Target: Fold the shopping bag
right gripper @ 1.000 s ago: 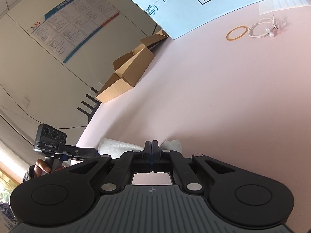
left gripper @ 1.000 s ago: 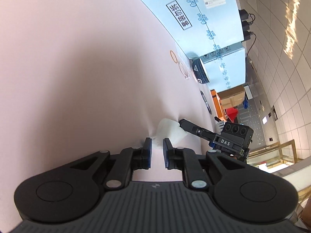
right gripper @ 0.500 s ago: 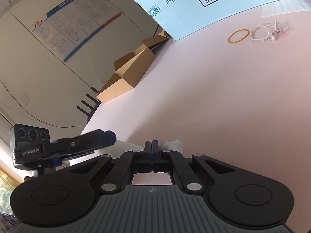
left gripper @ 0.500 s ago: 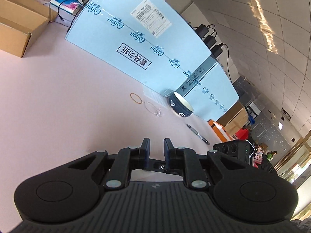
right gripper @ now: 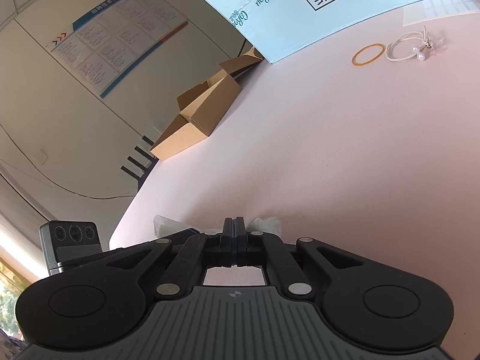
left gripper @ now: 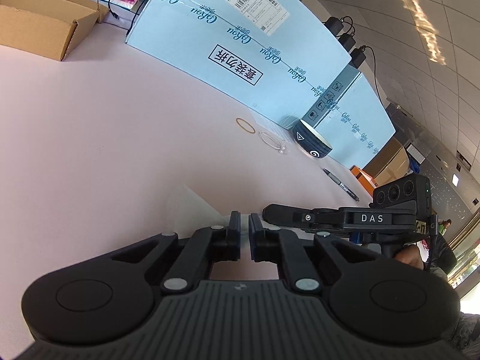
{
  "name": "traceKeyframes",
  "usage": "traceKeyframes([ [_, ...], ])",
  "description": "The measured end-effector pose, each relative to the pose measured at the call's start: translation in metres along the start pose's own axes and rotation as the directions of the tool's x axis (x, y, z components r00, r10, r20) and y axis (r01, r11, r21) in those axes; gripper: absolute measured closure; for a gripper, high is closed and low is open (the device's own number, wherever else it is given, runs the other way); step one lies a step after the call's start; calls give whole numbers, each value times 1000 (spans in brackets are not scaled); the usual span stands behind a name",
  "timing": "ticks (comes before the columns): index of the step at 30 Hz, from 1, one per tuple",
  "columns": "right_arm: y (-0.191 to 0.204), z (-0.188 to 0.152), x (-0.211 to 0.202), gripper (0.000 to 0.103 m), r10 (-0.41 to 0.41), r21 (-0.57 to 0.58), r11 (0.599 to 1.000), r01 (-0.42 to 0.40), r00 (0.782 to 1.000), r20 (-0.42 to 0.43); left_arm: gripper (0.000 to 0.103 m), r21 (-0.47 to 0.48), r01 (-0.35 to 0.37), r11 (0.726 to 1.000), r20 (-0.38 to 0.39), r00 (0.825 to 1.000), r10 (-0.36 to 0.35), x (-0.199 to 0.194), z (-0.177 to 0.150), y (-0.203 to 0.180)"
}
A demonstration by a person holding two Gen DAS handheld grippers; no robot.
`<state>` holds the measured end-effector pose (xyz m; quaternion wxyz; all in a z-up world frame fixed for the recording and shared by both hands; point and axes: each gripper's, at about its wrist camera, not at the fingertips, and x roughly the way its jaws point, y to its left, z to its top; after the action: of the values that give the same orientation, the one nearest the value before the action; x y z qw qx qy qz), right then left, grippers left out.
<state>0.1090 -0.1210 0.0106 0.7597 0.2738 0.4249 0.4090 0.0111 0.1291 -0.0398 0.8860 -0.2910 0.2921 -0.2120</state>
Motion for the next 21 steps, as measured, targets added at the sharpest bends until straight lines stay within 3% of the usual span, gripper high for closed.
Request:
traceKeyframes([
  [2, 0, 0, 0, 103, 1, 1, 1000, -1, 1000, 2, 101, -28, 16, 999, 0, 1000, -16, 0, 0, 4],
  [11, 1, -2, -3, 103, -4, -5, 1000, 4, 1000, 7, 101, 110, -71, 991, 28, 997, 68, 2, -7, -20],
  [15, -4, -6, -12, 103, -9, -22, 1000, 9, 1000, 14, 101, 106, -69, 992, 33, 997, 66, 0, -9, -19],
  [16, -1, -6, -14, 103, -18, -33, 999, 19, 999, 31, 101, 107, -69, 992, 34, 997, 66, 0, -9, -19],
  [19, 9, -7, -24, 89, -40, -70, 996, 47, 995, 93, 101, 121, -79, 990, 39, 996, 74, 0, -10, -21],
  [21, 17, -5, -39, 87, -50, -110, 991, 71, 983, 179, 101, 123, -80, 989, 40, 996, 75, 0, -10, -21],
])
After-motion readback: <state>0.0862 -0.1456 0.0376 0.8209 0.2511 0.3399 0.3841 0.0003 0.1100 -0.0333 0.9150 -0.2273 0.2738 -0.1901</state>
